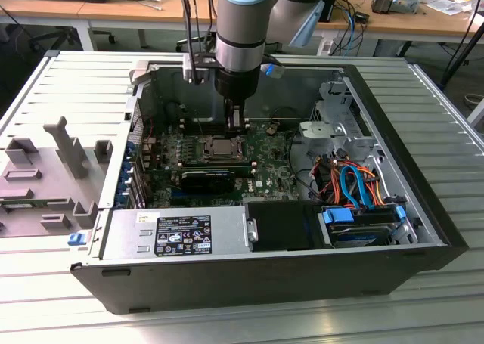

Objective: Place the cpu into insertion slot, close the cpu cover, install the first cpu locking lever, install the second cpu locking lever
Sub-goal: 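Close the cpu cover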

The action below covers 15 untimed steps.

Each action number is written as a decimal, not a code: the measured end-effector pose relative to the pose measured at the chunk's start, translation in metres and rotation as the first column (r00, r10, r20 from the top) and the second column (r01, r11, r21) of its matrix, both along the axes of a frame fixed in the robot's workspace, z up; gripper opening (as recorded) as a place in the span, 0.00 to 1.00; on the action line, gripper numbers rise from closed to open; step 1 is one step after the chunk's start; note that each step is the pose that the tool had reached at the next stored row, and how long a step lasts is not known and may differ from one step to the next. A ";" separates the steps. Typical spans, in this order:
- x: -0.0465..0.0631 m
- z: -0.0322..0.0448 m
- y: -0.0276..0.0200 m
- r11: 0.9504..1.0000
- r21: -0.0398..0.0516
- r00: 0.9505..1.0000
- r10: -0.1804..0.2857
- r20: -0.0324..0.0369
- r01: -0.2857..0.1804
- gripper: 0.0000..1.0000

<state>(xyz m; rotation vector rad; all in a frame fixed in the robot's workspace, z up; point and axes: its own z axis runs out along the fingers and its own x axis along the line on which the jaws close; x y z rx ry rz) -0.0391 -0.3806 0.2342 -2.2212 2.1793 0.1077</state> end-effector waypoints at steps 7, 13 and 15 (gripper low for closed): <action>-0.002 -0.0013 0.0000 1.000 0.000 1.000 0.000 0.000 0.000 0.11; -0.003 -0.0021 0.0000 1.000 0.000 1.000 0.000 0.000 0.000 0.11; -0.003 -0.0027 0.0000 1.000 0.000 1.000 0.000 0.000 0.000 0.11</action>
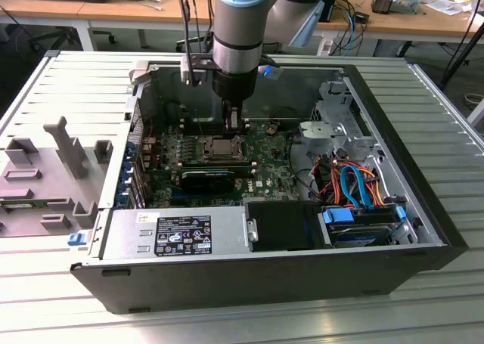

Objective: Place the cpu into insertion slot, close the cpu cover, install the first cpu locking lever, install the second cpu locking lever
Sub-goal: 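Close the cpu cover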

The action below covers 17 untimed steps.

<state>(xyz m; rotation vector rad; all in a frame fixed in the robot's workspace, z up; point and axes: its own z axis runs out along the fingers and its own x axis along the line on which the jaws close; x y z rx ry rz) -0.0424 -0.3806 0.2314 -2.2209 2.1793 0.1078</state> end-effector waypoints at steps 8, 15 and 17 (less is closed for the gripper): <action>-0.006 -0.0038 0.0000 1.000 0.000 1.000 0.000 0.000 0.000 0.11; -0.010 -0.0058 0.0000 1.000 0.000 1.000 0.000 0.000 0.000 0.11; -0.011 -0.0063 0.0000 1.000 0.000 1.000 0.000 0.000 0.000 0.11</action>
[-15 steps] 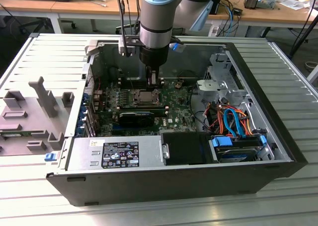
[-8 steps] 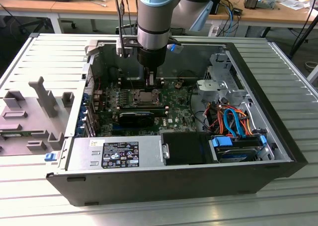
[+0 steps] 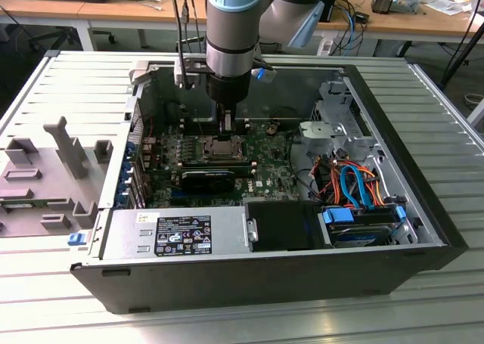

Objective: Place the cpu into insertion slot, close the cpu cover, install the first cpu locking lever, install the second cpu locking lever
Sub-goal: 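Close the cpu cover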

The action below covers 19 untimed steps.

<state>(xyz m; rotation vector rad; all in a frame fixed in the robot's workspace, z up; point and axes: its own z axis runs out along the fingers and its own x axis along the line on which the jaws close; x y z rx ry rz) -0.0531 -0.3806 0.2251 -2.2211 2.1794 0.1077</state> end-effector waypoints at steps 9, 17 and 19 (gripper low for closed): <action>-0.004 -0.0024 0.0000 1.000 0.000 1.000 0.000 0.000 0.000 0.11; -0.008 -0.0044 0.0000 1.000 0.000 1.000 0.000 0.000 0.000 0.11; -0.009 -0.0048 0.0000 1.000 0.000 1.000 0.000 0.000 0.000 0.11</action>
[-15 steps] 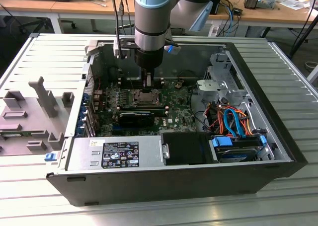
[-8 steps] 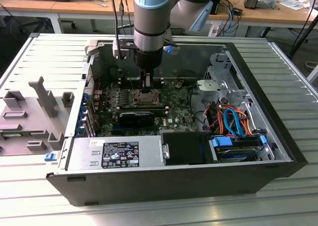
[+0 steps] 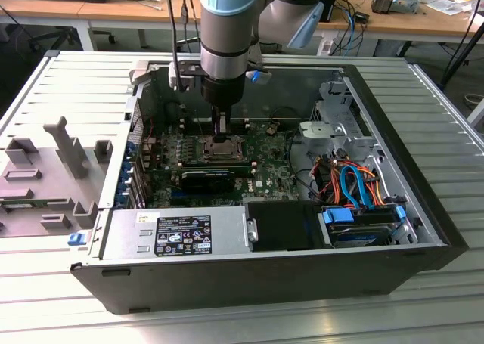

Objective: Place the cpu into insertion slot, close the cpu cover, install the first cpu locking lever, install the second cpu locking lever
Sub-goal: 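Close the cpu cover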

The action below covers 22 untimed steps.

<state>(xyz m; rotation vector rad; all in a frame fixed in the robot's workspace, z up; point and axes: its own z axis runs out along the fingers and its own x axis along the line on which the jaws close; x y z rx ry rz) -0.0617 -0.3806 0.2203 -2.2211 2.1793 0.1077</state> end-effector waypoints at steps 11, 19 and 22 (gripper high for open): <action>-0.011 -0.0073 0.0000 1.000 0.000 1.000 0.000 0.000 0.000 0.11; -0.014 -0.0105 0.0000 1.000 0.000 1.000 0.000 0.000 0.000 0.11; -0.015 -0.0120 0.0000 1.000 0.000 1.000 0.000 0.000 0.000 0.11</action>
